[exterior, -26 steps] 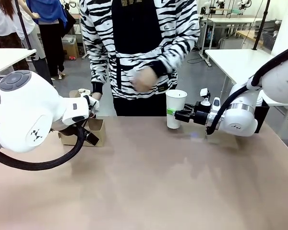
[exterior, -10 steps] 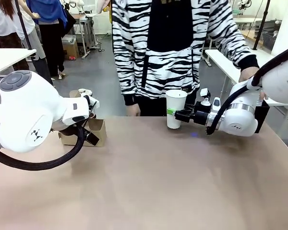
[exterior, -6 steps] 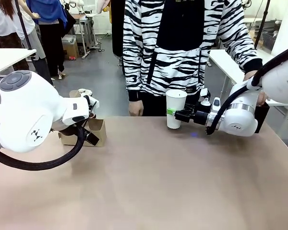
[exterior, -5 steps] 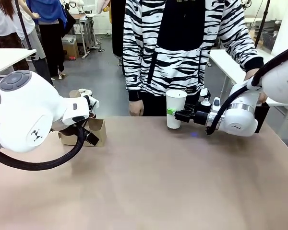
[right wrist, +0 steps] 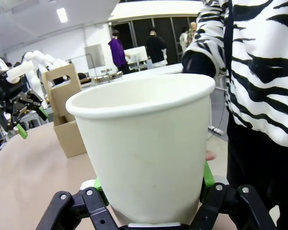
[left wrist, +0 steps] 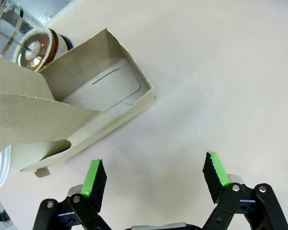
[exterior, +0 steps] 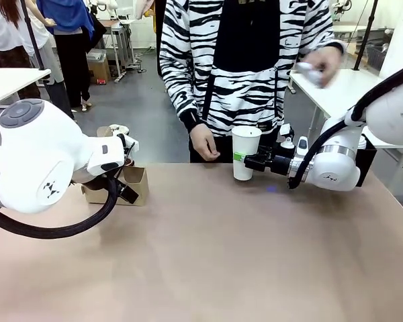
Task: Pour a drink into a cup and package it in a carrier.
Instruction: When a person places the Paper Cup Lid on the 600 ml Paper Cup , lift the 600 ml Paper Cup.
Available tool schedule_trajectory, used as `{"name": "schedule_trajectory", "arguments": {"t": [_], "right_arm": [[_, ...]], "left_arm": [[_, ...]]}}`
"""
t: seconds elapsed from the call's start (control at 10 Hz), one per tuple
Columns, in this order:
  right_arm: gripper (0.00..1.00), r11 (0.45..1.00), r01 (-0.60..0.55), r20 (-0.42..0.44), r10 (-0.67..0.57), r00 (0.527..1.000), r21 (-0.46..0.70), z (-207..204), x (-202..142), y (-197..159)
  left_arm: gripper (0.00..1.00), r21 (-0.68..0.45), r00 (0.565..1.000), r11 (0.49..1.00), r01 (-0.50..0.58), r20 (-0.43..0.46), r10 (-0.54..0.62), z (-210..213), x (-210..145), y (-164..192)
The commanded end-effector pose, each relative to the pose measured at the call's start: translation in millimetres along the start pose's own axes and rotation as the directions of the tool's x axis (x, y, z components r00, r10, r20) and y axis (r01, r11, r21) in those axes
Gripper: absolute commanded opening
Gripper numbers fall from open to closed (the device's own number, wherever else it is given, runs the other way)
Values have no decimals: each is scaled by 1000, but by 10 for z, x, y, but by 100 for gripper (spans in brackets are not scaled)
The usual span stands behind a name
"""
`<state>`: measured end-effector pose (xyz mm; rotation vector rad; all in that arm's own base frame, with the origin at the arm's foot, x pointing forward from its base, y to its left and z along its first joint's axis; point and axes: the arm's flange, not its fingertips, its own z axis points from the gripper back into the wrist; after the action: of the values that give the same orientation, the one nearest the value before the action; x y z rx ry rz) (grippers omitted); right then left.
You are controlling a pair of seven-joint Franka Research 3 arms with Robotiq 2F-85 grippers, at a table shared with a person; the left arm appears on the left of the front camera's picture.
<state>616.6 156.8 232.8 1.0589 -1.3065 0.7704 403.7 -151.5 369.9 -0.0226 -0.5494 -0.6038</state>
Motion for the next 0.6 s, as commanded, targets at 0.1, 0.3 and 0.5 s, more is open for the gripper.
{"name": "schedule_trajectory", "arguments": {"t": [0.1, 0.3, 0.5], "right_arm": [[80, 1000, -13, 1, 13, 1000, 2, -9, 22, 26], [80, 1000, -13, 1, 13, 1000, 2, -9, 22, 26], [80, 1000, -13, 1, 13, 1000, 2, -9, 22, 26]], "left_arm": [[100, -2, 1000, 1000, 0, 1, 0, 5, 0, -1], [100, -2, 1000, 1000, 0, 1, 0, 5, 0, -1], [100, -2, 1000, 1000, 0, 1, 0, 5, 0, -1]]}}
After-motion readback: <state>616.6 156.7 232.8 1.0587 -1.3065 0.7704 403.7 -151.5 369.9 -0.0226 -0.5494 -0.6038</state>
